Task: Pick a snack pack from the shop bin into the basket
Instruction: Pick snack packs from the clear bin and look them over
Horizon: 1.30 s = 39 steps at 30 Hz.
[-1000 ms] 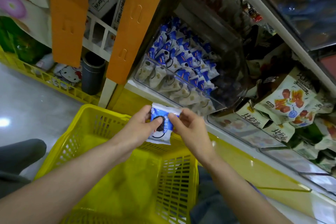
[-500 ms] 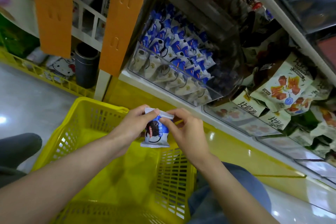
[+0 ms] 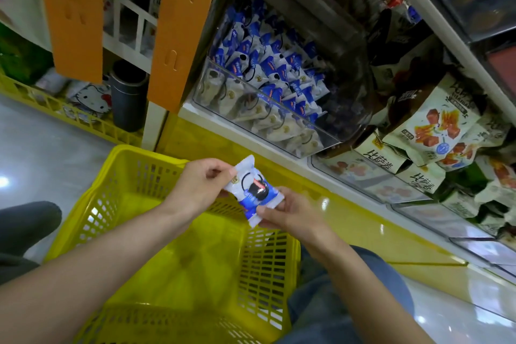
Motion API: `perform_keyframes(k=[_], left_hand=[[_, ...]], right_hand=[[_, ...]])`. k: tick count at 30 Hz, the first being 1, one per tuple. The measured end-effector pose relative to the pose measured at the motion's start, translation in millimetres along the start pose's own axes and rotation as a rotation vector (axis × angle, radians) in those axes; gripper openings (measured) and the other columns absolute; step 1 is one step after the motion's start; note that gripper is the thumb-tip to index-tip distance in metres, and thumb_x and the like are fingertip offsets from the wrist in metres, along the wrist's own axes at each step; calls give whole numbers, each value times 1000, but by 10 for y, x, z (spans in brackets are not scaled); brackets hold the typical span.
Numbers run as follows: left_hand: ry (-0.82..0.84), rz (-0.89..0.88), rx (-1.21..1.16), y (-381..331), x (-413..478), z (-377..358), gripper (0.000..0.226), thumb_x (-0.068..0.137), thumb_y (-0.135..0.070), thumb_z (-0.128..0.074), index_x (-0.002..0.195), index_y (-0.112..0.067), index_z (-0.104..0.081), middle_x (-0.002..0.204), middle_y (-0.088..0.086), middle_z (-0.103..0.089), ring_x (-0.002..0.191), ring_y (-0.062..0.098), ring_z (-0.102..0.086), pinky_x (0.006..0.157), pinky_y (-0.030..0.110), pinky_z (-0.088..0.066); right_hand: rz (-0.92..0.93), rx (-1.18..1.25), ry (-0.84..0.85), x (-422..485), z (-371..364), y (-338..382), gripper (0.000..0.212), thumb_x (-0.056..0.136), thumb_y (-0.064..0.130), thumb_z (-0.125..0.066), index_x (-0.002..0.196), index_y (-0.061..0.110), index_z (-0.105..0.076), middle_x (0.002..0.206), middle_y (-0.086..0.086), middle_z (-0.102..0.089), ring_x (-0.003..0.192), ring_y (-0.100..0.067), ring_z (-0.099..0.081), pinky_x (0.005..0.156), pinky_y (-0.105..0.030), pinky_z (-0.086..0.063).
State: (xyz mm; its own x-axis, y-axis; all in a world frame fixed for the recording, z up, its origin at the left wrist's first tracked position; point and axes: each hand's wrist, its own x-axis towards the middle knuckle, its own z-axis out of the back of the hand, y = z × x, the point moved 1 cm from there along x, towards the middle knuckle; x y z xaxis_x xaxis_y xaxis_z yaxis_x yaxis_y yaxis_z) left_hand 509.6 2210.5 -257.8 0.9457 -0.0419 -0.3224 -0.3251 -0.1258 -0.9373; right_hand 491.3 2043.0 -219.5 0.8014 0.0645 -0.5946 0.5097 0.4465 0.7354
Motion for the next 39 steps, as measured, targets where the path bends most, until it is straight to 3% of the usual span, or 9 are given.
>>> perform_keyframes(k=[2,5,8,10,20,23,30,36,39], left_hand=[[22,-127,180,23,-5,5,8,88,-6,-59,83,-4,-64,76,7,-63,71,16,-55,70,25,-45],[83,-317,417,37,-76,-7,14,85,-10,-63,73,-16,-61,68,-10,-59,67,3,-54,62,10,-38],[139,-352,464,80,-117,-23,12,85,-13,-64,74,-15,-62,72,-6,-61,72,5,-56,63,16,-41],[137,-343,437,99,-114,-28,9,85,-15,-64,76,-16,-63,72,-5,-63,72,5,-58,63,17,-42],[185,-143,319,165,-35,-71,30,89,-18,-59,61,-22,-50,56,-7,-48,53,6,-40,49,17,-30],[140,-58,195,199,-36,-111,19,89,-13,-59,70,-14,-54,68,4,-57,64,18,-54,62,30,-48],[149,514,-206,165,-62,-149,39,98,-39,-32,83,-9,-51,73,10,-54,47,17,-57,36,17,-44],[138,351,-312,151,-121,-127,15,94,-14,-50,101,-7,-61,85,8,-65,68,13,-59,59,19,-48],[80,303,-283,162,-122,-129,23,93,-7,-50,116,-3,-53,99,17,-63,74,17,-58,62,22,-47]], right_hand=[[24,-203,20,-31,-25,-44,42,82,6,-67,119,5,-47,106,-11,-66,86,-11,-64,81,-26,-51],[209,-306,-97,-39,-121,-27,42,82,17,-69,118,20,-49,109,8,-61,101,-3,-57,89,-20,-47],[333,-266,-159,-26,-191,21,7,86,18,-65,91,21,-61,79,12,-64,75,1,-60,71,-18,-48],[378,-263,-203,-20,-205,28,4,86,18,-64,83,17,-63,72,8,-64,67,0,-59,64,-16,-46],[470,-327,-306,-60,-251,-26,6,89,20,-60,84,23,-62,77,6,-65,73,-6,-62,64,-25,-51],[556,-555,-392,-53,-220,-43,7,89,26,-60,87,21,-64,80,8,-62,77,-9,-59,68,-28,-49],[717,-562,-528,-20,-186,-1,9,85,16,-65,85,25,-62,86,9,-61,86,-10,-58,74,-24,-49],[869,-756,-406,-74,-276,-141,8,80,18,-69,85,12,-71,93,-1,-63,97,-11,-48,84,-15,-39],[687,-592,-424,-100,-315,-146,15,85,27,-63,96,16,-65,100,4,-56,99,-5,-48,84,-11,-38]])
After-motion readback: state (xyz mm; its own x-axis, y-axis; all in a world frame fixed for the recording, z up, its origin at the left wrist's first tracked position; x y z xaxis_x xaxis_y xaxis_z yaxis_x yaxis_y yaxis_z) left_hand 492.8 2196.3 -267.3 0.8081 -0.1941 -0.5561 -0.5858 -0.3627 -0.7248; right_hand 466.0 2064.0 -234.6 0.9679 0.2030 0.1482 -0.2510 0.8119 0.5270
